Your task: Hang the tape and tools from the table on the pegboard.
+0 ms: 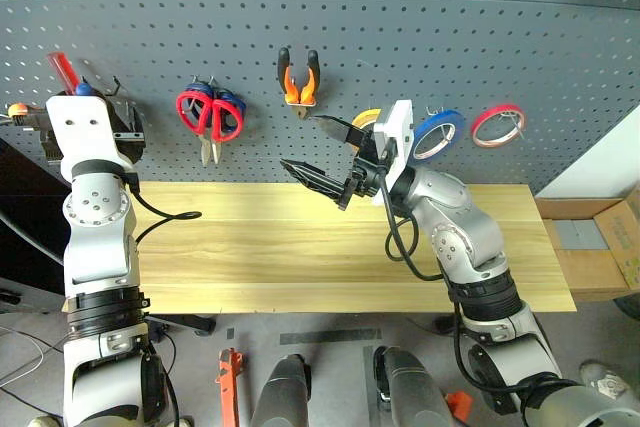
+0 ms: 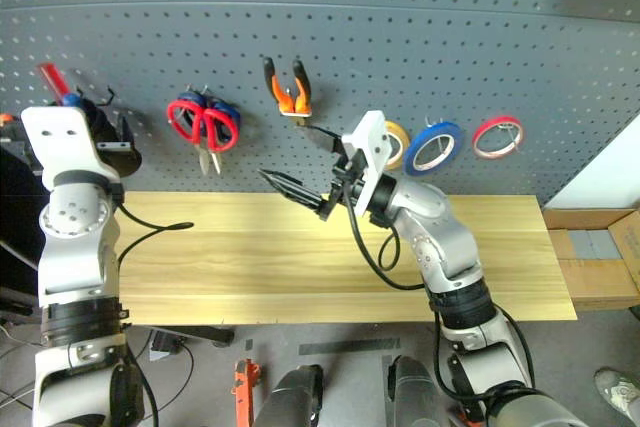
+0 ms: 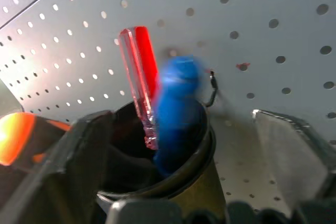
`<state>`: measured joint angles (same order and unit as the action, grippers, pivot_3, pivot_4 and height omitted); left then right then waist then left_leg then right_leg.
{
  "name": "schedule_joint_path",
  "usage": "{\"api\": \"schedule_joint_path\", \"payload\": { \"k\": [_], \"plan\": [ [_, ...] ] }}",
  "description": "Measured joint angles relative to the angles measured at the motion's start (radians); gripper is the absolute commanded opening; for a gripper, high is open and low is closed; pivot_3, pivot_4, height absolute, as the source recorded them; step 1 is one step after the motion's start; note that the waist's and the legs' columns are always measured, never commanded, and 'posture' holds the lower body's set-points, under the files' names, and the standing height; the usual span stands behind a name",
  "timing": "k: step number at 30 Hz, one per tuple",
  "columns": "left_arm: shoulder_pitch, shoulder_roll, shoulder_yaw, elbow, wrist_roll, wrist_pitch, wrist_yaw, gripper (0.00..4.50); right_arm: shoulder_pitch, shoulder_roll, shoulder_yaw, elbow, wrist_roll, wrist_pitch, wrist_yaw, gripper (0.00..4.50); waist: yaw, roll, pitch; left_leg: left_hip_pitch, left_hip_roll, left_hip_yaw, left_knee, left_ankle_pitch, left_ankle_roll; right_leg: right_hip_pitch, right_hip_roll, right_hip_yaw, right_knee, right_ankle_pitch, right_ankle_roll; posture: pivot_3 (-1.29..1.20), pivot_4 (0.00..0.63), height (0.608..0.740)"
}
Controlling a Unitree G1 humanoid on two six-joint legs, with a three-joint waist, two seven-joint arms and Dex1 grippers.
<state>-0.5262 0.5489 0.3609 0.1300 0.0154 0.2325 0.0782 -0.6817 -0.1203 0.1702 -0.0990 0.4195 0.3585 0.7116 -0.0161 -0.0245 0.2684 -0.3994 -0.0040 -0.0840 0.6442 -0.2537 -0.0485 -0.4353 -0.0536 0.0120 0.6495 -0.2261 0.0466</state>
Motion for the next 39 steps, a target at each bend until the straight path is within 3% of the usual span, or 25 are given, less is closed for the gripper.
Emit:
{"api": "schedule_joint_path", "payload": {
  "k": [8,19,25,28,32,39],
  "plan": [
    [0.007,-0.021,0.012,-0.022,-0.034,0.021,0.003,4.46,0.003,-0.010,0.000,-0.004,-0.002,0.000,0.001,4.50,0.000,0.000,0.000,-0.001,0.000,0.000,0.000,0.000,0.000,-0.001,0.000,0.001,0.000,0.000,0.000,0.11,0.255,0.740],
    [0.191,-0.124,0.031,-0.497,-0.090,0.188,0.005,4.46,0.131,-0.159,-0.036,-0.189,0.032,0.023,0.035,4.50,0.037,-0.010,-0.008,-0.002,-0.001,0.001,0.001,0.001,-0.003,-0.002,-0.001,0.000,0.000,0.000,0.000,0.16,0.158,0.740],
    [0.346,-0.219,-0.208,-0.722,-0.138,0.264,-0.104,4.46,0.314,-0.206,-0.064,-0.318,-0.009,0.061,-0.081,4.50,0.051,-0.012,-0.047,-0.001,-0.001,0.003,0.001,0.002,-0.005,0.001,-0.002,0.002,-0.003,0.001,0.001,0.12,0.103,0.740],
    [0.431,-0.291,-0.306,-0.680,-0.141,0.268,-0.119,4.46,0.407,-0.223,-0.068,-0.301,-0.125,0.060,-0.190,4.50,0.048,-0.011,-0.071,0.005,-0.001,0.003,0.001,0.001,-0.003,0.009,-0.001,0.002,-0.003,0.001,0.001,0.10,0.082,0.740],
    [0.431,-0.384,-0.369,-0.427,-0.122,0.282,-0.110,4.46,0.497,-0.171,-0.091,-0.216,-0.238,0.071,-0.364,4.50,0.042,-0.007,-0.096,0.020,0.000,0.003,0.000,0.001,0.001,0.023,0.000,0.001,-0.005,-0.003,0.005,0.07,0.060,0.740],
    [0.284,-0.376,-0.370,-0.069,-0.102,0.144,-0.161,4.46,0.549,-0.112,-0.164,-0.103,-0.317,0.122,-0.536,4.50,0.036,-0.006,-0.135,0.026,-0.001,0.004,0.001,0.003,0.004,0.029,0.001,0.003,-0.005,0.000,0.006,-0.01,0.029,0.740]
  ]
}}
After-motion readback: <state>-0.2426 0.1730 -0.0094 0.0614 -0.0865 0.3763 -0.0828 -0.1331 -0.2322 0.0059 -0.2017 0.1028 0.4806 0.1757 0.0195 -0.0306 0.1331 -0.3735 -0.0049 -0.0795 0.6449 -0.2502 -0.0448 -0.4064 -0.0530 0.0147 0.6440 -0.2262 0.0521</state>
